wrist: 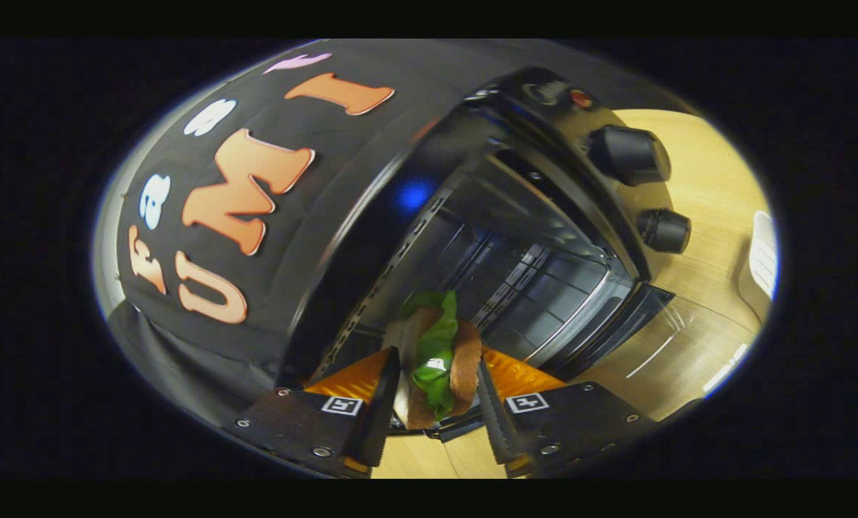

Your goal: Open the toaster oven, put the food inside, and close the toaster oven door.

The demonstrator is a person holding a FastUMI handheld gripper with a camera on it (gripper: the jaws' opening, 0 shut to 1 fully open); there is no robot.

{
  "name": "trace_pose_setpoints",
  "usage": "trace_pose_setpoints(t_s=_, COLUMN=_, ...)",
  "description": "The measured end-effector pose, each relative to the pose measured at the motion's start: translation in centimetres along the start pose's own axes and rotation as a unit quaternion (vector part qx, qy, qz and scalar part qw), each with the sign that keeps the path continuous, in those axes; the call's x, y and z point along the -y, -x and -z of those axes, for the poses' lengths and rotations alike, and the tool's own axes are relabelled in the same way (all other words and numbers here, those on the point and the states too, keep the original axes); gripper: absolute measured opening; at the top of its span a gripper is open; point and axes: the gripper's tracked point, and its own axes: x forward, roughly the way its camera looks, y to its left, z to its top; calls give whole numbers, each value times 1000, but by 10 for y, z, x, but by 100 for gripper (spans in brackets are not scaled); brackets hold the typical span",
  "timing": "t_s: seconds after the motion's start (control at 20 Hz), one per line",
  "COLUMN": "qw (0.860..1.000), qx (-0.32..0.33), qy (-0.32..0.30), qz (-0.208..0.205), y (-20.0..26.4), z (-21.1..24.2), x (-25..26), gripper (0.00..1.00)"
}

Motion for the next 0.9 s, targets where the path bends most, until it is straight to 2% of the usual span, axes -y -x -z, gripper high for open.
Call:
trace_pose_setpoints(t_s=0.05, qw=1000, qx=-5, qy=21, qz=4, y=3, z=0, x=-2, gripper=60)
trace_pose_setpoints(t_s=0.2, qw=997, qx=-13, qy=77, qz=23, y=10, z=3, x=-2, gripper=77)
trace_pose_setpoints(t_s=0.35, qw=993, qx=-32, qy=101, qz=54, y=18, z=3, x=8, gripper=83)
trace_pose_setpoints(t_s=0.4, qw=990, qx=-46, qy=109, qz=75, y=23, z=5, x=19, gripper=88)
trace_pose_setpoints(t_s=0.5, qw=987, qx=-66, qy=122, qz=81, y=32, z=9, x=29, gripper=97)
trace_pose_setpoints(t_s=0.7, qw=980, qx=-74, qy=169, qz=77, y=50, z=2, x=32, gripper=97)
trace_pose_setpoints(t_s=0.9, qw=957, qx=-77, qy=270, qz=67, y=82, z=-11, x=32, gripper=98)
